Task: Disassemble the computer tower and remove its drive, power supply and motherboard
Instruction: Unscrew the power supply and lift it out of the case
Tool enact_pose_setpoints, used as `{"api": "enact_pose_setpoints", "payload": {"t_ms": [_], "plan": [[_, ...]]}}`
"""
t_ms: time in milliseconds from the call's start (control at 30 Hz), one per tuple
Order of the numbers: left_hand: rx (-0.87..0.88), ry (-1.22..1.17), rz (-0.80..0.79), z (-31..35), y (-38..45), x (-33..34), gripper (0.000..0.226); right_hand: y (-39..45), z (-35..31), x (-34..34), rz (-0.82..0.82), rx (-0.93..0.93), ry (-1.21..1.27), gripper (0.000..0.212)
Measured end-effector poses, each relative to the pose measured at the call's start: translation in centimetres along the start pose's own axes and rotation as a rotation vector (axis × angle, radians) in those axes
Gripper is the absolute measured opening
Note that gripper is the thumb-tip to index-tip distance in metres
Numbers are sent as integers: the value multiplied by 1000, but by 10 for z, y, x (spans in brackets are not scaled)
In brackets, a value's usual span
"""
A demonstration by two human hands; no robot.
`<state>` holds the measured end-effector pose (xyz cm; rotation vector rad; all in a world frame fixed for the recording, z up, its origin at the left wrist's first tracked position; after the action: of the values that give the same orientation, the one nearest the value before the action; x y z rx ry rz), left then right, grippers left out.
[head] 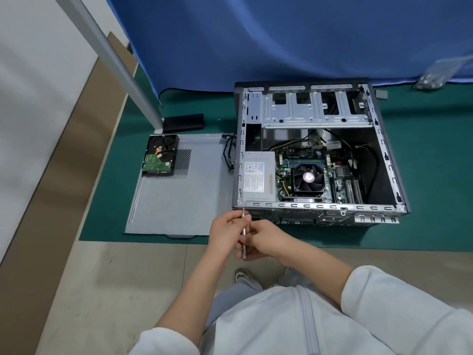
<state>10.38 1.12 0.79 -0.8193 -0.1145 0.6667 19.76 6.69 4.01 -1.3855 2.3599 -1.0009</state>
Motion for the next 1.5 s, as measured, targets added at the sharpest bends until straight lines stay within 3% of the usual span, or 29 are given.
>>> {"api": "enact_pose_setpoints", "payload": {"t_ms": [167,467,667,833,1000,1167,1333,1500], "plan": [[10,24,13,1,0,1,16,0,1,3,44,12,-6,25],[-20,16,38,6,-1,4,22,0,2,0,98,33,77,4],[-34,-5,11,9,-4,4,9,3,1,0,123,74,83,5],[-87,-34,9,13,-3,6,17,9,3,2,156,79,14,11],[-184,-96,-82,15,-1,4,29,12,5,-3,201,78,-23,13],[-271,-280,-178,11,-1,3,23,13,10,-1,246,76,-29,21],[-149,-20,-67,10,2,-6,14,12,9,1,198,-1,-4,19],[-131,-25,7,14,1,-3,12,10,8,-3,52,6,245,11]]}}
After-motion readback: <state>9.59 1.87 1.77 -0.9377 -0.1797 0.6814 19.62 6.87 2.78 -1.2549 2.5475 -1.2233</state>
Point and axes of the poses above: each hand's wrist, its own y-axis towards the middle knuckle, its own x-axis out of the palm, z = x × y, the point moved 1 cm from there along y, towards the middle knuckle, and after that the axes turned 7 degrees about -x, right-handed, at the moved point
